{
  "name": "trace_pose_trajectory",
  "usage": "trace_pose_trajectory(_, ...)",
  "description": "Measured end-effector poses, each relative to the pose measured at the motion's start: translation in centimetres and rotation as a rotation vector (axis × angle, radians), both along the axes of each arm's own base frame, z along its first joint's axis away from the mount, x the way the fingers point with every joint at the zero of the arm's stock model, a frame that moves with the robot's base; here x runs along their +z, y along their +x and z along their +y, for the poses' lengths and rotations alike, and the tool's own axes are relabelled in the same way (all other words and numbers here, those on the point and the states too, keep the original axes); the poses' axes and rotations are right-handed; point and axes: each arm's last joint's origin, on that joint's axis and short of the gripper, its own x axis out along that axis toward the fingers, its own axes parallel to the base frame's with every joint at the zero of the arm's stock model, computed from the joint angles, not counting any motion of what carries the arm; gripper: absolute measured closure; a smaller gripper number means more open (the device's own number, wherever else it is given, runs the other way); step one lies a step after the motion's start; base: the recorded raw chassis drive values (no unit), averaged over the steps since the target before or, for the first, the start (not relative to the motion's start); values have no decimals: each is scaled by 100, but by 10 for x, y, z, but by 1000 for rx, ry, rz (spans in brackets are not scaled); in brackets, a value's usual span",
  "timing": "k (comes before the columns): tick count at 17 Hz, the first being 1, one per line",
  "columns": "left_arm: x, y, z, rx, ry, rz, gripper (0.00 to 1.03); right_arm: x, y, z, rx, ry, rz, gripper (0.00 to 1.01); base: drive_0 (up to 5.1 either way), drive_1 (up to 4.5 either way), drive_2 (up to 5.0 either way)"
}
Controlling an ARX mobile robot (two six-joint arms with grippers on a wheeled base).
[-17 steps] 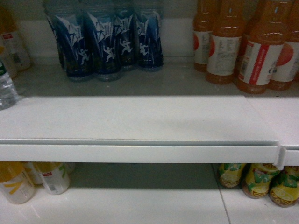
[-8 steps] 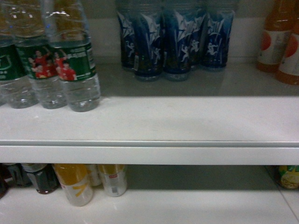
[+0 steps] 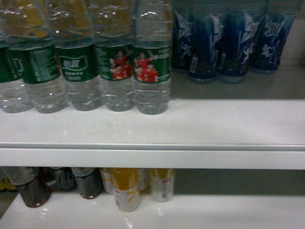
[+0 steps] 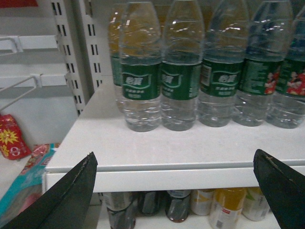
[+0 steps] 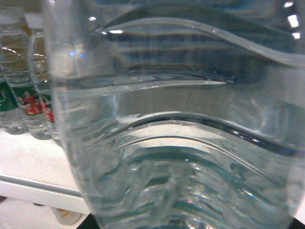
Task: Move water from second to third shelf
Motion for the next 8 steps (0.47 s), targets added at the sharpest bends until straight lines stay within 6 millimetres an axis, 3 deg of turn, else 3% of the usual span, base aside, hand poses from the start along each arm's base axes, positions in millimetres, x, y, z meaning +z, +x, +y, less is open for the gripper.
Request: trace_pose_trajectory(8, 0, 0, 0, 0, 0, 0, 5, 0, 0, 0, 5, 0, 0, 60, -492, 253, 253)
